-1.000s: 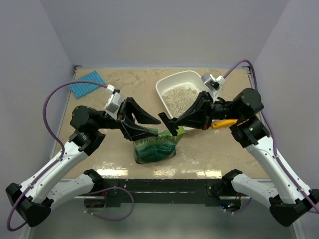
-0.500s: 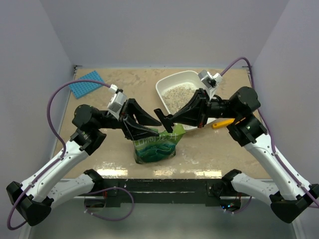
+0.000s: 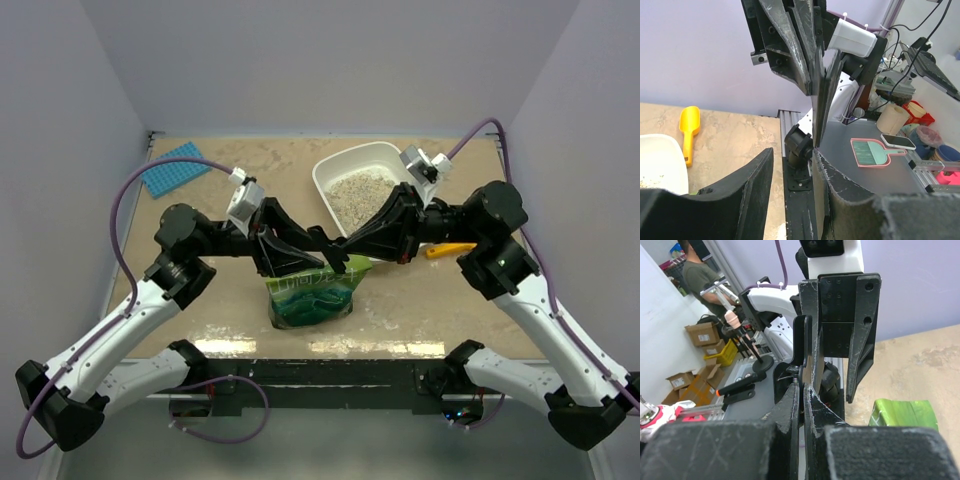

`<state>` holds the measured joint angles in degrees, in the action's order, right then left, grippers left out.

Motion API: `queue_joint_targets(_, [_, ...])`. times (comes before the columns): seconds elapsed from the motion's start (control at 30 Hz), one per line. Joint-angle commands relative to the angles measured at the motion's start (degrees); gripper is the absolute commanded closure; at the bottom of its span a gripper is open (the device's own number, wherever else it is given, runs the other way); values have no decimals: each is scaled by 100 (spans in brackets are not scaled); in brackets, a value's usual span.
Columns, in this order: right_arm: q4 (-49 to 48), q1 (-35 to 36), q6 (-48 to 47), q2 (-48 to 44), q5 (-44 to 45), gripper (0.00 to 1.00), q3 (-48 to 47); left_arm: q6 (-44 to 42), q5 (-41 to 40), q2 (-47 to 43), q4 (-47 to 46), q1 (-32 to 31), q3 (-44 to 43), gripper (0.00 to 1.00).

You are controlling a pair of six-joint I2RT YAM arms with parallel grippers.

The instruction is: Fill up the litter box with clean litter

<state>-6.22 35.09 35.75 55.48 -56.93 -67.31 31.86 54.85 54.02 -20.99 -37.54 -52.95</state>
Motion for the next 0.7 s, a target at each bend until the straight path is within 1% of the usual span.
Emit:
queue_joint_targets(0.0, [-371,112,55,41,226,100,95,-30,-10,3,-221,-17,-251,59])
queue_joint_targets(0.43, [-459,270,3,191,366,100,157,14,79,-216,-274,-8,-269,58])
queue_joint_targets(0.47, [-459,288,2,191,384,100,165,14,96,-199,-265,-16,-269,62])
queue_joint_targets(0.5, [-451,296,-6,191,384,100,174,14,105,-181,-282,-17,-260,69])
queue_joint_targets(0.53, [-450,297,2,191,384,100,192,22,131,-173,-300,-17,-269,79])
queue_joint_targets(0.57, [-450,305,2,200,384,100,200,31,175,-138,-291,-8,-277,92])
queue_joint_targets(0.6, [-433,314,-6,208,375,100,227,31,184,-111,-291,-16,-295,96])
queue_joint_targets(0.67, [-442,323,-6,208,367,100,253,49,219,-85,-309,-17,-304,100])
